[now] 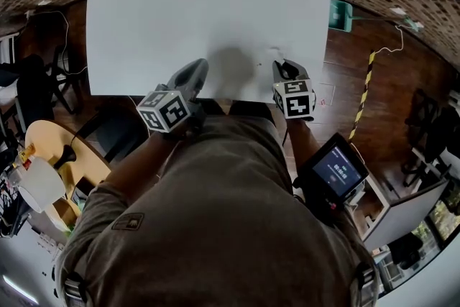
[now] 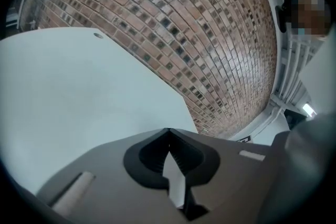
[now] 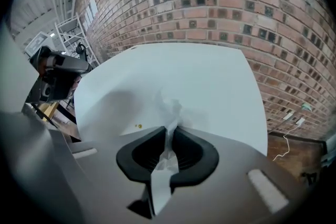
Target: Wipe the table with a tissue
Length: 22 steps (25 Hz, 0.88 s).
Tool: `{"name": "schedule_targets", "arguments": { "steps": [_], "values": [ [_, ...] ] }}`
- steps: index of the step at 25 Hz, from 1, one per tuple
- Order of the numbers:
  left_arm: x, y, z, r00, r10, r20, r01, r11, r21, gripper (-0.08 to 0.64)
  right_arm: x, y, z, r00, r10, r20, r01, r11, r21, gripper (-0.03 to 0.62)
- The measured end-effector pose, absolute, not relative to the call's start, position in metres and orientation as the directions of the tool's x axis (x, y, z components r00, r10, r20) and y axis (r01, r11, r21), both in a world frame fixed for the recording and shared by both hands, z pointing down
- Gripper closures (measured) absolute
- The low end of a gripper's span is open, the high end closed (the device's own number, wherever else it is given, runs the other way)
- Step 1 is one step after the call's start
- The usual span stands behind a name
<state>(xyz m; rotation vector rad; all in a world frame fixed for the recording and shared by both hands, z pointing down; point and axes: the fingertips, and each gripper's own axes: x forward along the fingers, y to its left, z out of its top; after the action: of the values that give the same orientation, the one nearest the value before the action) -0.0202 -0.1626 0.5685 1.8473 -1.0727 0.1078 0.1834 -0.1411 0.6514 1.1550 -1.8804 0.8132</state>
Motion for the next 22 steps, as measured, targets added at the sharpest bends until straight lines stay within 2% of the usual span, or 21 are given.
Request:
{"name": "schedule_targets", "arguments": {
  "steps": [22],
  "values": [
    [-0.062, -0.164, 0.557, 0.585, -0.668, 0.460, -0.711, -0.150, 0.687, 0.558, 0.089, -0.110, 0.656, -0.422, -0.277, 0.863, -0.808, 0.547, -0.220, 0.540]
  ]
}}
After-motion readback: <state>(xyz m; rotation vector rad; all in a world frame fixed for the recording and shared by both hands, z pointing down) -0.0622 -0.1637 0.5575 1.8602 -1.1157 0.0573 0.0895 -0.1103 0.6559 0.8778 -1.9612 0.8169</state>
